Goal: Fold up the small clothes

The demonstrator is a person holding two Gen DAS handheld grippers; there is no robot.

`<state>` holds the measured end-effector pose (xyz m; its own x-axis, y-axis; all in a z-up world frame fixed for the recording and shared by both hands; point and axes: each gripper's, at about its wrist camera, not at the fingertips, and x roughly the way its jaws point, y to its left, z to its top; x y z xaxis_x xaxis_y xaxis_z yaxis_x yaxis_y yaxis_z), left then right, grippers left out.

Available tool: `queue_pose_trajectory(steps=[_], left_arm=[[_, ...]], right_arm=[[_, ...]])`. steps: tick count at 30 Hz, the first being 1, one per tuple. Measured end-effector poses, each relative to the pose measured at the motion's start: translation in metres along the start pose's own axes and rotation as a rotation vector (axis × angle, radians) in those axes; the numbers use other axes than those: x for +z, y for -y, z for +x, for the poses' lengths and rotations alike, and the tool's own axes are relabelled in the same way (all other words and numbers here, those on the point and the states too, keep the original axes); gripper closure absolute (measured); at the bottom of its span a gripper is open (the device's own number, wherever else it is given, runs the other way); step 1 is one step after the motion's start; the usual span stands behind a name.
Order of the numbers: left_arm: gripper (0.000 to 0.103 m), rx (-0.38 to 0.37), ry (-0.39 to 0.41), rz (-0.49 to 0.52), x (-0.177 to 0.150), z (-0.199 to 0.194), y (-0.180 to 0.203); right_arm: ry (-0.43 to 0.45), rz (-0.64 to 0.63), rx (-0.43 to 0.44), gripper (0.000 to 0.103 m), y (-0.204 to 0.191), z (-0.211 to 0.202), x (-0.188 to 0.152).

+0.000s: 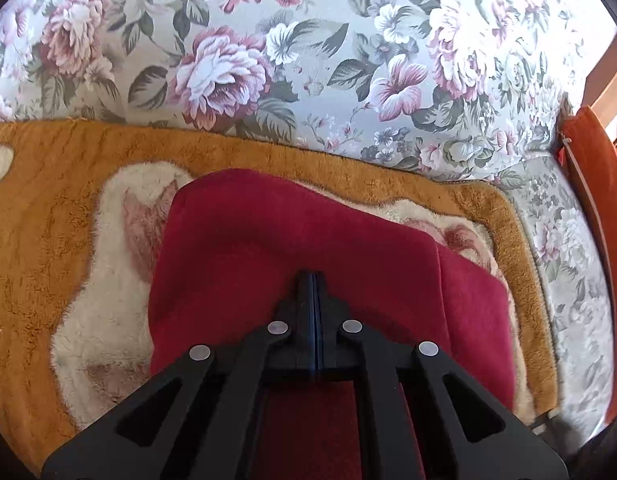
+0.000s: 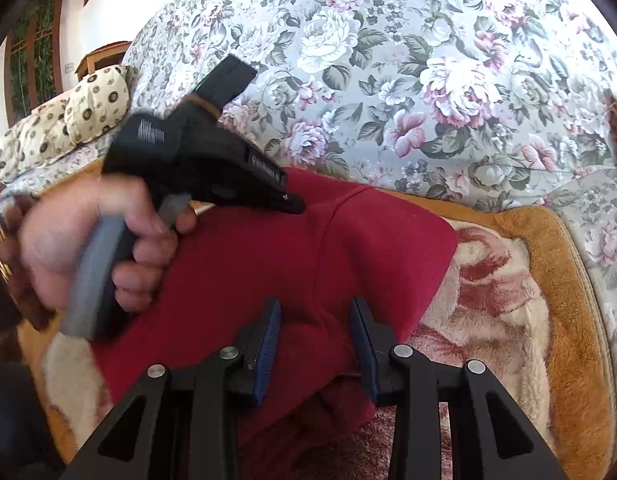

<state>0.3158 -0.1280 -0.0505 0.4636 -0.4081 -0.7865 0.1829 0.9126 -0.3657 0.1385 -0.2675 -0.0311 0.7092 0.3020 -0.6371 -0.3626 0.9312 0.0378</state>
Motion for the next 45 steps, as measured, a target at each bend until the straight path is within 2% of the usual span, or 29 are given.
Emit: queue_pose_trajectory(steps=[1,2,4,6,7,9,10,12,13,14,17,18,19,20,21,27,29,30,32,34,37,39,41,44,45], left_arm=[[0.1,0.002,0.002,0.003,-0.001,0.0,0.0],[0.1,-0.003,0.003,-0.002,-0.001,-0.001,-0.002],[0.1,-0.015,0.009,-0.008,-0.001,0.001,-0.003],[0.1,-0.017,0.02,-0.004,-0.002,0.0,-0.003],[0.1,-0.016,0.024,-0.003,-0.003,0.0,-0.002],[0.1,-0.024,0.038,-0.009,-0.005,-0.001,-0.004],[0.1,-0.041,0.043,-0.021,-0.005,-0.001,-0.006],[0.101,-0.065,0.042,-0.042,-0.004,-0.002,-0.009],[0.101,-0.063,0.033,-0.045,-0.003,-0.002,-0.008],[0.101,-0.052,0.014,-0.046,0.0,-0.002,-0.006],[0.101,0.003,-0.11,-0.088,0.024,0.007,0.0],[0.101,0.03,-0.128,-0.085,0.031,0.012,-0.001],[0.101,0.088,-0.172,-0.084,0.038,0.024,-0.005],[0.1,0.075,-0.21,-0.111,0.042,0.035,-0.012],[0.101,0.054,-0.215,-0.135,0.045,0.039,-0.017],[0.101,0.026,-0.154,-0.115,0.039,0.026,-0.018],[0.1,0.011,-0.088,-0.095,0.037,-0.005,-0.009],[0.096,-0.004,-0.063,-0.077,0.037,-0.016,-0.005],[0.087,-0.076,-0.012,-0.018,0.025,-0.047,0.006],[0.087,-0.096,0.003,0.046,0.004,-0.071,0.018],[0.087,-0.09,0.023,0.117,-0.034,-0.094,0.028],[0.087,-0.085,0.012,0.136,-0.055,-0.095,0.027],[0.085,-0.089,-0.036,0.121,-0.064,-0.081,0.022],[0.086,-0.153,-0.056,0.073,-0.065,-0.067,0.009],[0.088,-0.166,-0.057,0.053,-0.067,-0.067,0.007]], right_arm=[[0.007,0.031,0.016,0.069,0.006,-0.005,0.007],[0.058,0.09,0.007,0.069,0.017,-0.013,0.02],[0.101,0.141,-0.05,0.069,0.032,-0.015,0.038],[0.058,0.133,-0.051,0.069,0.042,0.006,0.056],[0.007,0.117,-0.032,0.069,0.044,0.023,0.06],[-0.143,0.05,-0.091,0.064,0.049,0.072,0.05],[-0.088,0.063,-0.077,0.062,0.054,0.074,0.044],[-0.079,0.141,-0.018,0.061,0.067,0.073,0.041],[-0.077,0.142,-0.011,0.061,0.068,0.073,0.04],[-0.076,0.144,-0.008,0.061,0.068,0.073,0.04],[-0.073,0.149,-0.007,0.061,0.069,0.074,0.04],[-0.069,0.15,-0.006,0.061,0.067,0.073,0.04],[-0.065,0.152,-0.004,0.061,0.068,0.073,0.04],[-0.063,0.152,-0.003,0.061,0.068,0.073,0.04],[-0.064,0.148,-0.009,0.061,0.067,0.074,0.041],[-0.045,0.135,-0.022,0.06,0.066,0.07,0.04],[-0.056,0.139,-0.015,0.06,0.068,0.065,0.044],[-0.075,0.132,-0.033,0.06,0.067,0.058,0.05],[-0.036,0.155,-0.052,0.06,0.065,0.033,0.06],[0.028,0.152,0.023,0.06,0.054,0.002,0.064],[-0.023,0.065,0.119,0.06,0.018,-0.022,0.051],[-0.036,-0.049,0.138,0.06,-0.014,-0.033,0.032],[-0.08,-0.148,0.167,0.06,-0.038,-0.03,0.013],[-0.143,-0.218,0.076,0.059,-0.046,-0.004,-0.014],[-0.099,-0.195,0.083,0.059,-0.042,-0.004,-0.022]])
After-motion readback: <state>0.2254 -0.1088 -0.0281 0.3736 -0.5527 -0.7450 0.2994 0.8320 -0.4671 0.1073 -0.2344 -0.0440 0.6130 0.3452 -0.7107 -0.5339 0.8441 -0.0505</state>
